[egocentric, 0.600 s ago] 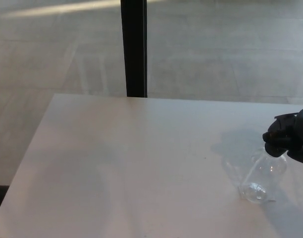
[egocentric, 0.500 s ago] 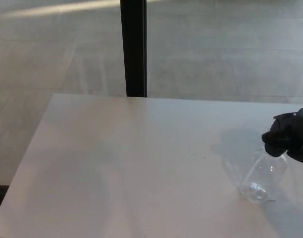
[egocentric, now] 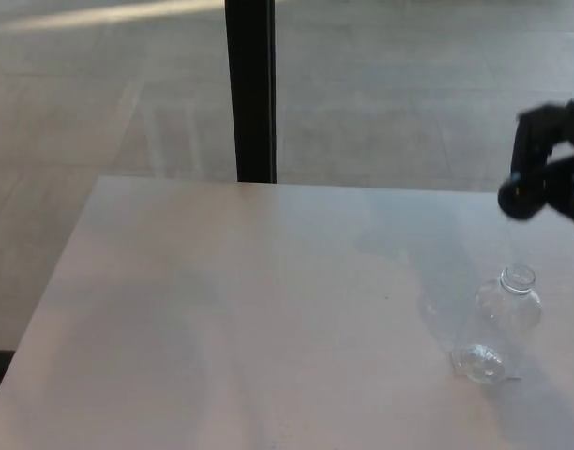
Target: The robot uses its right hand to grab and lift the lid of the spray bottle kept in the middle of the desk and places the lid on the right side of the bottle
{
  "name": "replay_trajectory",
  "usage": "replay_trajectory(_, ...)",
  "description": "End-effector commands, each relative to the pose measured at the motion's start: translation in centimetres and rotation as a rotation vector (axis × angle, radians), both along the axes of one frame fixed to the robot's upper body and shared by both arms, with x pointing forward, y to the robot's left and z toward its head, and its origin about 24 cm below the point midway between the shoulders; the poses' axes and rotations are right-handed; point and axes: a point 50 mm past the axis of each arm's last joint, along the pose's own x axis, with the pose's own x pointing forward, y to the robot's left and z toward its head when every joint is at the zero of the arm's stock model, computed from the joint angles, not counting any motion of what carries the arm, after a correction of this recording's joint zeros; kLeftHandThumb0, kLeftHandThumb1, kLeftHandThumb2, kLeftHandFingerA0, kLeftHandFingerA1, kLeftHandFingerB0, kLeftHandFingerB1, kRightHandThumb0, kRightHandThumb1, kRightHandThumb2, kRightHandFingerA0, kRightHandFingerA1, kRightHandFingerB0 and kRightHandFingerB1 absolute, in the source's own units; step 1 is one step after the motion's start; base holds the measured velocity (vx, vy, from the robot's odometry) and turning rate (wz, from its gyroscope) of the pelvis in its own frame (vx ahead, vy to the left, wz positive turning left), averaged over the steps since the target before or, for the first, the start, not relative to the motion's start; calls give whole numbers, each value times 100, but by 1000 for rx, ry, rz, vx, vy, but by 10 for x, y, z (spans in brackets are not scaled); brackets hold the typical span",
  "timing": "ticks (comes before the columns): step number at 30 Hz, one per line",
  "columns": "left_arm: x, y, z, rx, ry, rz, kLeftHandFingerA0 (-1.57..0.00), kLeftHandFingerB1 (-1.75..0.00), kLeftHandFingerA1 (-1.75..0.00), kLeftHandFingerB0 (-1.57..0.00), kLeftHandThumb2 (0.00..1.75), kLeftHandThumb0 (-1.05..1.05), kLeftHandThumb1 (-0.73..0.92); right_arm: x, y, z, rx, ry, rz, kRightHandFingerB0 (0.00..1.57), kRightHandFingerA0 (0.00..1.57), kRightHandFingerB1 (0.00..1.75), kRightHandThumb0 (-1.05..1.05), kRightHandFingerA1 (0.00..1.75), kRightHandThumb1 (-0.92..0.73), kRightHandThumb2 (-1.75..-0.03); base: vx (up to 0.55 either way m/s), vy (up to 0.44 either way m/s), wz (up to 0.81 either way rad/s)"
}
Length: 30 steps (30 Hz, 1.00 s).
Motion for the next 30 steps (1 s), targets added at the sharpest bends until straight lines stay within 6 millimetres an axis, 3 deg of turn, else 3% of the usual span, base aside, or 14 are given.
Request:
replay_trajectory(1, -8, -8, 1, 18, 17, -53, -21, -43, -53, -11, 98, -77, 61, 0, -3, 27, 174, 0, 16, 80, 96, 156, -23, 175, -41, -132, 0, 0, 0)
replay_trajectory(7, -14, -7, 0, 7, 59, -79, -29, -44, -55, -19, 97, -78, 61, 0, -3, 48, 174, -37, 25, 80, 96, 159, -25, 175, -43, -130, 0, 0, 0)
replay_trajectory(8, -14, -8, 0, 3, 60, -86, -31, -31, -46, -24, 64, -72, 77, 1, -5, 54, 188, -49, 22, 80, 96, 157, -25, 175, -43, -129, 0, 0, 0)
replay_trajectory(9, -15, -8, 0, -13, 64, -74, -24, -44, -54, -16, 96, -74, 59, 2, -8, 60, 206, -62, 7, 80, 96, 152, -24, 175, -44, -126, 0, 0, 0)
replay_trajectory(16, -14, -7, 1, -12, 72, -77, -24, -43, -54, -13, 97, -74, 60, 9, -40, 101, 236, -125, -117, 81, 91, 149, -20, 171, -47, -122, 0, 0, 0)
replay_trajectory(17, -14, -8, 4, -6, 59, -84, -30, -30, -46, -21, 64, -70, 77, 11, -56, 106, 258, -133, -159, 79, 93, 146, -21, 172, -49, -117, 0, 0, 0)
replay_trajectory(18, -14, -8, 6, -5, 54, -86, -26, -45, -55, -14, 97, -72, 60, 12, -66, 105, 263, -142, -187, 91, 119, 109, -25, 132, -53, -113, 0, 0, 0)
replay_trajectory(19, -13, -7, 8, -2, 56, -87, -26, -45, -55, -14, 97, -72, 60, 12, -73, 103, 261, -153, -210, 91, 119, 109, -25, 132, -53, -113, 0, 0, 0)
replay_trajectory(20, -13, -7, 7, -7, 51, -79, -26, -44, -55, -14, 97, -72, 61, 13, -76, 101, 246, -149, -233, 85, 93, 108, -21, 171, -62, -79, 0, 0, 0)
replay_trajectory(25, -14, -5, 4, -15, 51, -69, -28, -45, -55, -17, 96, -74, 61, 21, -105, 71, 232, -120, -305, 75, 83, 134, -14, 170, -60, -96, 0, 0, 0)
replay_trajectory(26, -14, -4, 4, -9, 53, -76, -27, -44, -55, -16, 97, -73, 61, 23, -114, 60, 282, -92, -363, 76, 80, 111, -18, 124, -59, -84, 0, 0, 0)
replay_trajectory(28, -15, -3, 5, -4, 48, -73, -28, -44, -54, -16, 97, -76, 62, 23, -125, 41, 285, -70, -415, 82, 88, 108, -13, 145, -59, -93, 0, 0, 0)
replay_trajectory(29, -15, -3, 6, -6, 49, -68, -28, -45, -55, -17, 96, -73, 61, 22, -127, 35, 256, -64, -425, 81, 89, 122, -14, 153, -59, -94, 0, 0, 0)
replay_trajectory(30, -15, -4, 7, -10, 50, -60, -28, -45, -55, -17, 96, -73, 61, 22, -130, 30, 211, -57, -436, 81, 89, 122, -14, 153, -59, -94, 0, 0, 0)
